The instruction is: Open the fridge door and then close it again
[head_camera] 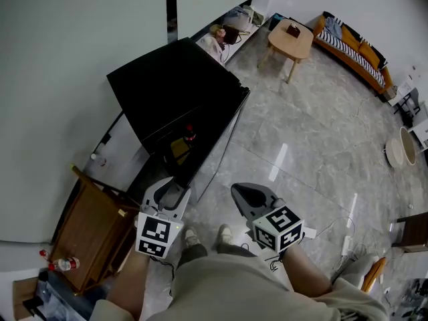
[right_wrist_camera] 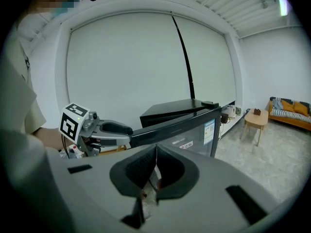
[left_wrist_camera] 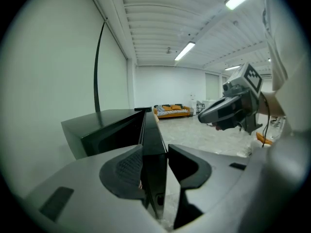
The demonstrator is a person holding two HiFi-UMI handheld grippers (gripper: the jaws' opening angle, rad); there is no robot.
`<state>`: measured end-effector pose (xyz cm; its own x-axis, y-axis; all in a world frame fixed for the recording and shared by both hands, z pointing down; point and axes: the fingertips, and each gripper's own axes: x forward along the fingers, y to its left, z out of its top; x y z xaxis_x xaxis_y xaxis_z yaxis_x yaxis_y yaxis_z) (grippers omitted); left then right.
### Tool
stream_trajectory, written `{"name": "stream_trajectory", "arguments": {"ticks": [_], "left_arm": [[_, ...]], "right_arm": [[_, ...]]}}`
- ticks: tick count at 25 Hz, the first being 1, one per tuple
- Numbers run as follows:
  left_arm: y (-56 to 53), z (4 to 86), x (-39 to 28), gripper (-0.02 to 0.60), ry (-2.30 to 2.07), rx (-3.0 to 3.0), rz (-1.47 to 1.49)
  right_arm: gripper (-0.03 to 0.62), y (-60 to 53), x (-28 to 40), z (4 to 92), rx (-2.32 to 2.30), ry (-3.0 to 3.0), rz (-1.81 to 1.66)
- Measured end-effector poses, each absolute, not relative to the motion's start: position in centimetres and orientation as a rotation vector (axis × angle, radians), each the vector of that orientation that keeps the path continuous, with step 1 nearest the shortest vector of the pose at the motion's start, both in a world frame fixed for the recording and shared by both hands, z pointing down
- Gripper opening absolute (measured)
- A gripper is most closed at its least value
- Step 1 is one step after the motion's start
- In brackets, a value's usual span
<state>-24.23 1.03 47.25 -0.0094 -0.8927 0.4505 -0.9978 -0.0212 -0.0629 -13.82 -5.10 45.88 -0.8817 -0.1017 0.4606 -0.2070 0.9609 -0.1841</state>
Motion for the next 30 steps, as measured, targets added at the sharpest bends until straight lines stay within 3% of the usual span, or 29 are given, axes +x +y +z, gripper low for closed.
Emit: {"name": "stream_trajectory", "arguments": {"ticks": [11,22,30], "left_arm": [[1.0,46.4,-20.3,0.160,-1.852,2.029,0.340],[0.6,46.2,-16.7,0.160,-1.675,2.136,0.326],[-0.3,46.2,-13.6,0.127,-1.593,2.205,0.268]], "right_arm": [[-0.003,-5.9,-10.5,45.4,0.304,-2.655,0.335],[-0.003,-6.7,-8.3,45.9,0.365,-2.650,0.360],[-0.003,-7.6,-7.0,46.1,0.422,-2.647,0.375]]}}
